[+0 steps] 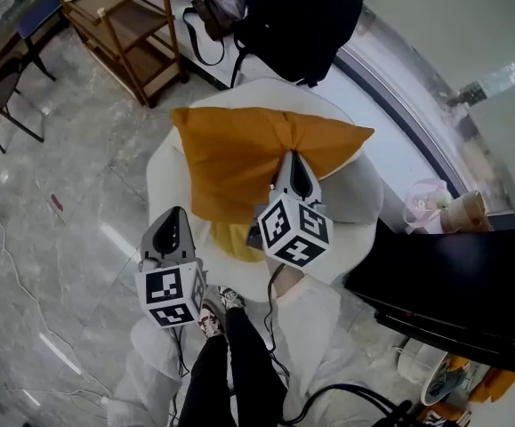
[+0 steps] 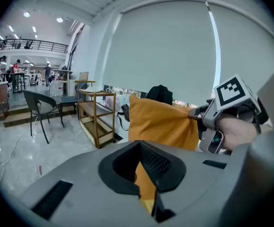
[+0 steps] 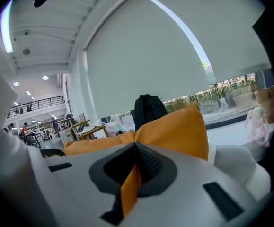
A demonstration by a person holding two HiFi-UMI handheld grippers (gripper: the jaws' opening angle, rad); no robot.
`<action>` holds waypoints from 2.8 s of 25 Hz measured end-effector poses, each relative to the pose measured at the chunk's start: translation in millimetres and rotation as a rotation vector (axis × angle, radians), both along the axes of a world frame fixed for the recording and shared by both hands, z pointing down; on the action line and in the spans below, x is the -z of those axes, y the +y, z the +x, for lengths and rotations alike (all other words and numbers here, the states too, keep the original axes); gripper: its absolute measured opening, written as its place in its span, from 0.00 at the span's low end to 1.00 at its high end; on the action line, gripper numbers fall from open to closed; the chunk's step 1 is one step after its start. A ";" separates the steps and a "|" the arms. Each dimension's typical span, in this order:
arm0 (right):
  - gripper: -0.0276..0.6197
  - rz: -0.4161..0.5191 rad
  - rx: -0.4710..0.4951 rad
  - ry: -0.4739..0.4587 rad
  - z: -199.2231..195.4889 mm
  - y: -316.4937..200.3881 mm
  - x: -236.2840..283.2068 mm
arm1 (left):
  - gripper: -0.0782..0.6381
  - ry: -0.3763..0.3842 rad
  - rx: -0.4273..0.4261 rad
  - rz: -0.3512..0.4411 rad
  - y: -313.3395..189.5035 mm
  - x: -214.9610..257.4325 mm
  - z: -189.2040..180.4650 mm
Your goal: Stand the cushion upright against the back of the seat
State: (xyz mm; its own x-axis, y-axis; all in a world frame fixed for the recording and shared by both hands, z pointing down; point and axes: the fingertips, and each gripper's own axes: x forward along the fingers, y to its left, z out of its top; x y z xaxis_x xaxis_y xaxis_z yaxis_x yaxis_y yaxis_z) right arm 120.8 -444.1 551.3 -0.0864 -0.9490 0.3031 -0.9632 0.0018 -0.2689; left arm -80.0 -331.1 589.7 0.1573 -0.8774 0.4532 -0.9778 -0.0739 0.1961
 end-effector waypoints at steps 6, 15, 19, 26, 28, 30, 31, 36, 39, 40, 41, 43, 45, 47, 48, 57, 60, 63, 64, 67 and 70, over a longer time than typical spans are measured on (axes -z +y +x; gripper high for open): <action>0.14 -0.045 0.045 0.068 7.3 2.6 -50.3 | 0.10 0.013 0.011 -0.062 -7.3 -32.8 14.2; 0.14 0.035 -0.006 -0.004 10.5 -27.2 -24.2 | 0.10 0.021 0.041 -0.100 -27.6 -51.8 18.2; 0.14 0.056 -0.016 0.003 11.1 -42.7 -18.2 | 0.10 0.018 0.050 -0.088 -39.7 -47.8 13.5; 0.14 0.018 -0.006 0.059 18.3 -65.6 -45.6 | 0.10 0.021 0.056 -0.113 -46.2 -60.6 13.7; 0.14 0.008 0.021 0.067 13.6 -74.0 -49.1 | 0.10 0.026 0.062 -0.129 -44.4 -68.1 13.0; 0.14 -0.008 0.041 0.081 8.6 -82.5 -52.3 | 0.10 0.033 0.074 -0.141 -41.3 -73.0 9.6; 0.14 -0.017 0.049 0.086 7.0 -86.8 -52.9 | 0.10 0.036 0.079 -0.145 -40.3 -74.2 7.7; 0.14 -0.036 0.041 0.071 12.9 -95.6 -48.2 | 0.10 0.041 0.098 -0.144 -37.2 -74.0 -1.3; 0.14 -0.057 0.035 0.079 14.3 -87.3 -53.1 | 0.10 0.048 0.113 -0.148 -31.1 -74.4 -8.0; 0.14 -0.062 0.036 0.085 13.3 -82.9 -54.8 | 0.10 0.052 0.116 -0.150 -28.9 -74.7 -10.0; 0.14 -0.065 0.038 0.093 11.8 -78.1 -56.4 | 0.10 0.057 0.118 -0.152 -26.6 -75.1 -11.8; 0.14 -0.071 0.046 0.111 8.5 -66.5 -59.7 | 0.10 0.066 0.120 -0.157 -20.9 -76.3 -14.9; 0.14 -0.081 0.055 0.128 7.2 -51.5 -64.6 | 0.10 0.066 0.117 -0.162 -12.5 -78.0 -16.9; 0.14 -0.096 0.057 0.133 8.7 -35.5 -70.1 | 0.10 0.064 0.113 -0.166 -2.9 -79.6 -18.5; 0.14 -0.104 0.055 0.131 10.1 -27.2 -71.9 | 0.10 0.065 0.111 -0.167 2.1 -79.9 -19.3; 0.14 -0.164 0.118 0.209 25.9 84.7 -28.7 | 0.10 0.145 0.147 -0.196 67.7 -46.4 -23.5; 0.14 -0.171 0.145 0.241 23.4 115.9 3.2 | 0.10 0.147 0.163 -0.177 86.0 -10.1 -26.9; 0.14 -0.167 0.144 0.237 20.9 138.3 36.7 | 0.10 0.163 0.158 -0.150 99.4 30.2 -26.0; 0.14 -0.159 0.140 0.233 19.9 143.1 48.5 | 0.10 0.172 0.146 -0.139 101.6 44.0 -24.3; 0.14 -0.120 0.136 0.222 14.7 148.2 86.7 | 0.10 0.178 0.089 -0.092 100.0 88.7 -18.6; 0.14 -0.093 0.145 0.221 10.5 159.7 124.9 | 0.10 0.187 0.045 -0.061 109.8 129.4 -11.5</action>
State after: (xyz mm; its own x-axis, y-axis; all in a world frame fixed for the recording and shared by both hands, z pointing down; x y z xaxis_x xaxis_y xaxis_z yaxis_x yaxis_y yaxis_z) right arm 131.4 -284.4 426.4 -0.1412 -0.8989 0.4147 -0.9900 0.1286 -0.0581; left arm -91.5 -221.3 460.4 0.2046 -0.8572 0.4725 -0.9261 -0.0132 0.3771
